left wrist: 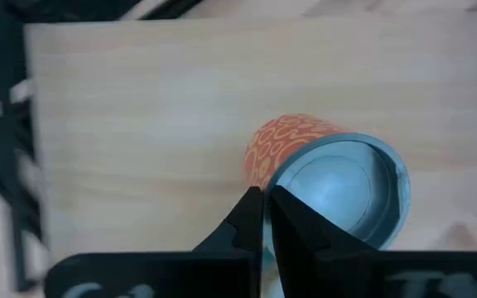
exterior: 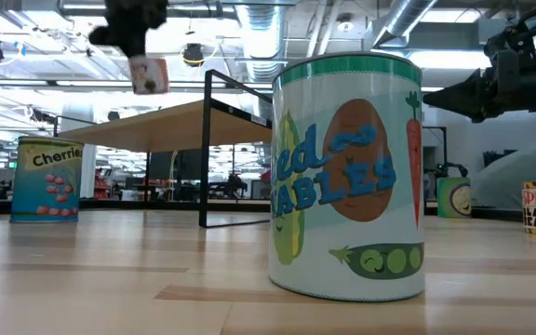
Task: Pick and place cans onto a shelf
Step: Put the canned saucy meatballs on the shelf
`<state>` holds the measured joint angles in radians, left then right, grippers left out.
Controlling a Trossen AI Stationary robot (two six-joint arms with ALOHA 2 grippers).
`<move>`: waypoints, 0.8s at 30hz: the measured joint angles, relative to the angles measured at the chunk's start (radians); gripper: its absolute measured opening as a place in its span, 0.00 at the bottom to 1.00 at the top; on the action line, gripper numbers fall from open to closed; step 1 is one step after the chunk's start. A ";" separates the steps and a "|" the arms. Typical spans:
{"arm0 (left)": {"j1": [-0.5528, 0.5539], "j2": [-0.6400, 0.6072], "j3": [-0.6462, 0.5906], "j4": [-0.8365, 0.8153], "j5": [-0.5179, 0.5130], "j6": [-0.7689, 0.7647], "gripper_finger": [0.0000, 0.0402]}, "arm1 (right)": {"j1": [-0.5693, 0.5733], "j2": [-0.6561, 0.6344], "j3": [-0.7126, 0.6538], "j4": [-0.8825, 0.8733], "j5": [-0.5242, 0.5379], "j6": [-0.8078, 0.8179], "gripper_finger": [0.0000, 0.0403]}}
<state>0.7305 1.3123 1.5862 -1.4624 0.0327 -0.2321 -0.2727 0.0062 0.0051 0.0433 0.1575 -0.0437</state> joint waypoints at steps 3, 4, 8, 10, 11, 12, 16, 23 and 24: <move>0.113 0.101 0.043 0.006 0.008 0.108 0.00 | 0.000 0.000 0.000 0.000 0.000 0.000 0.08; 0.144 0.136 0.057 0.005 0.008 0.134 0.00 | 0.000 0.000 0.000 0.000 0.000 0.000 0.08; 0.240 0.258 0.122 -0.014 0.008 0.225 0.00 | 0.000 0.000 0.000 0.000 0.000 0.000 0.08; 0.275 0.305 0.152 -0.021 0.007 0.256 0.00 | 0.000 0.000 0.000 0.000 0.000 0.000 0.08; 0.289 0.324 0.165 -0.021 0.007 0.268 0.00 | 0.000 0.000 0.000 0.000 0.000 0.000 0.08; 0.302 0.342 0.177 -0.019 0.007 0.275 0.00 | 0.000 0.000 0.000 0.000 0.000 0.000 0.08; 0.342 0.387 0.202 -0.007 0.007 0.296 0.00 | 0.000 0.000 0.000 0.000 0.000 0.000 0.08; 0.367 0.407 0.205 0.005 0.009 0.298 0.01 | 0.000 0.000 0.000 0.000 0.000 0.000 0.08; 0.367 0.407 0.205 0.010 0.018 0.298 0.01 | 0.000 0.000 0.000 0.000 0.000 0.000 0.08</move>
<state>1.0973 1.7191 1.7912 -1.4528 0.0503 0.0658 -0.2726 0.0063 0.0049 0.0437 0.1575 -0.0441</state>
